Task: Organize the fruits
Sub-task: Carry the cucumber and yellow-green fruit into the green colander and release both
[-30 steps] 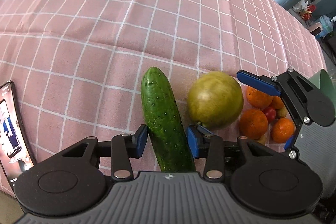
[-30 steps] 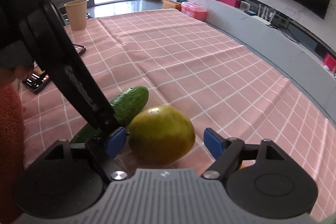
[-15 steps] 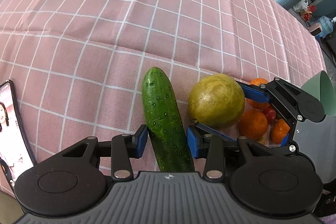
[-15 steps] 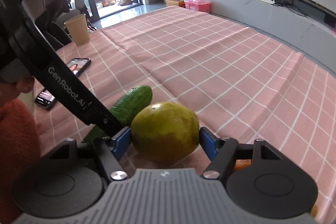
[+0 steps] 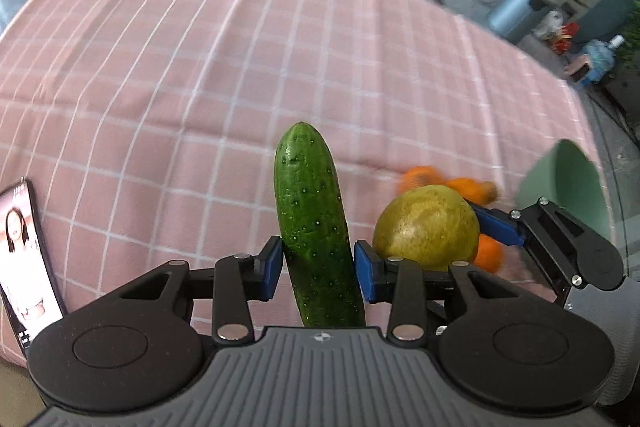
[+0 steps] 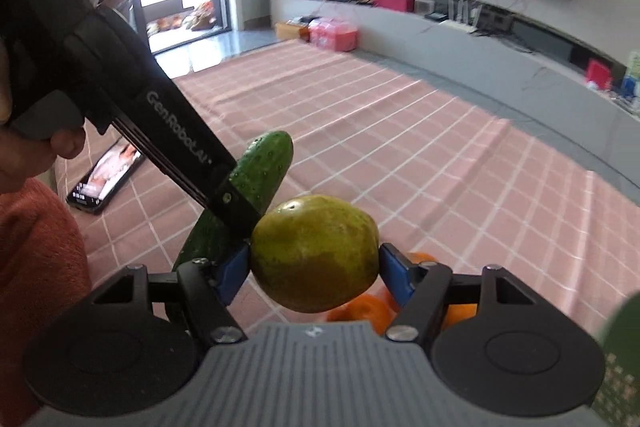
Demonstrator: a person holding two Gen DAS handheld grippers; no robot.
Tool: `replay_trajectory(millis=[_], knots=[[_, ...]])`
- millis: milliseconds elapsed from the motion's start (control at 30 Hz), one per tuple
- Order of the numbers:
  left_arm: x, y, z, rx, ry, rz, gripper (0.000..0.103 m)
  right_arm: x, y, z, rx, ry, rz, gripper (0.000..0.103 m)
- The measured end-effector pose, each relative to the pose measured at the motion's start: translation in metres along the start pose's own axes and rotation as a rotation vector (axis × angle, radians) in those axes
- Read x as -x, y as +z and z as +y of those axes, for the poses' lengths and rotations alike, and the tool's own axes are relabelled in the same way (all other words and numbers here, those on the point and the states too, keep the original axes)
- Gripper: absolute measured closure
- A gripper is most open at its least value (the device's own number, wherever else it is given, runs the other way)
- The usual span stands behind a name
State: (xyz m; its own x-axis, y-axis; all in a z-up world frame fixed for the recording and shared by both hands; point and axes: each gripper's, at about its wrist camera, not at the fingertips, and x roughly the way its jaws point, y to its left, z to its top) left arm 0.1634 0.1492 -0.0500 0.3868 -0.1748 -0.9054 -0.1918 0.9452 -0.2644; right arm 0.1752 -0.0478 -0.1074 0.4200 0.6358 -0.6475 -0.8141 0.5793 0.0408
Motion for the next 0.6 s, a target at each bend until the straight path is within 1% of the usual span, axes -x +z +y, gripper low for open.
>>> replay_trajectory(millis=[167,333,467,600], knots=[[0.034,-0.004,-0.041,-0.082,-0.029,-0.095,0.06,0.049,0.0,-0.011,-0.031,-0.084,-0.064,0.037],[0.06,-0.004,-0.084,-0.155,-0.095,-0.173,0.06,0.101,-0.003,-0.028,-0.054,-0.183,-0.111,0.037],[0.066,-0.001,-0.12,-0.212,-0.177,-0.204,0.06,0.141,-0.01,-0.053,-0.082,-0.254,-0.099,0.036],[0.055,0.005,-0.155,-0.25,-0.245,-0.187,0.06,0.165,-0.018,-0.074,-0.076,-0.323,-0.047,0.036]])
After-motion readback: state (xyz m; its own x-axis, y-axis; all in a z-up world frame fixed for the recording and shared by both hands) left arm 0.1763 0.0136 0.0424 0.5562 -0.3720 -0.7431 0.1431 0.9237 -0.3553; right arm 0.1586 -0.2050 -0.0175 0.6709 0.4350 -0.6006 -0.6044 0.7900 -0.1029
